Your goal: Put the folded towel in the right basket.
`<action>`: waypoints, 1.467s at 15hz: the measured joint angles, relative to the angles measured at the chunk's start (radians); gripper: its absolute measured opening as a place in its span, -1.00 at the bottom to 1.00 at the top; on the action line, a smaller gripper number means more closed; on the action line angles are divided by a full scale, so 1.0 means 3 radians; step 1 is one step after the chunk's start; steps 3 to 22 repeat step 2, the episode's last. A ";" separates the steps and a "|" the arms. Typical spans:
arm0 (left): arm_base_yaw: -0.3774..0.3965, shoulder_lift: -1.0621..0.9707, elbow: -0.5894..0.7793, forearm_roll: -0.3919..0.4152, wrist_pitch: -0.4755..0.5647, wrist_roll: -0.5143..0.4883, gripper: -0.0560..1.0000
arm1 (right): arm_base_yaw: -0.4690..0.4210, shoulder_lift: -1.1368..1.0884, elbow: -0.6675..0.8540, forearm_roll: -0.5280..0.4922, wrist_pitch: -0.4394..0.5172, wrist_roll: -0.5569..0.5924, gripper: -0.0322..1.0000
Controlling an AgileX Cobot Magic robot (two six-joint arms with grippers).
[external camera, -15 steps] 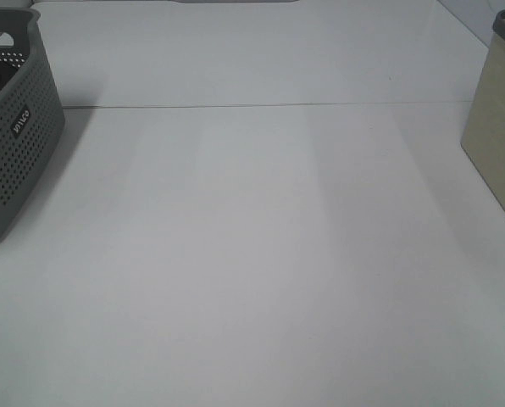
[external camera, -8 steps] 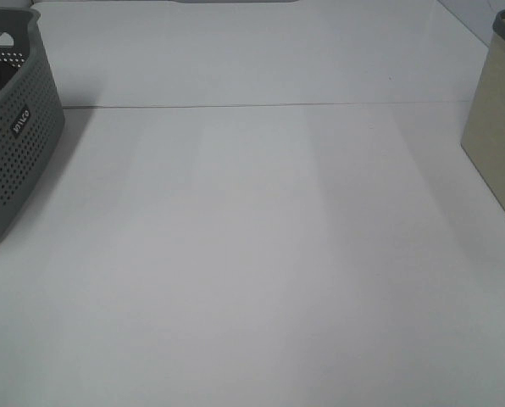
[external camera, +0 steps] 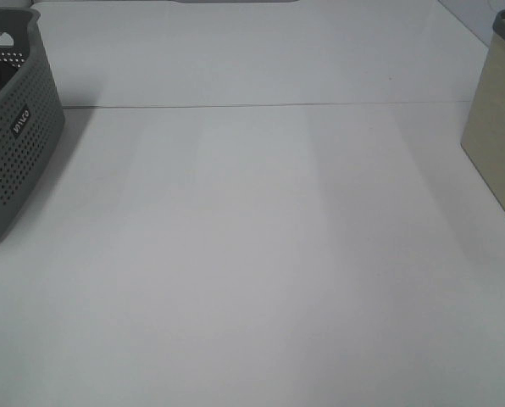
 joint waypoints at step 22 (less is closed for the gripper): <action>0.0000 0.0000 0.0000 0.0000 0.0000 0.0000 0.98 | 0.0000 0.0000 0.0000 0.0000 0.0000 0.0000 0.84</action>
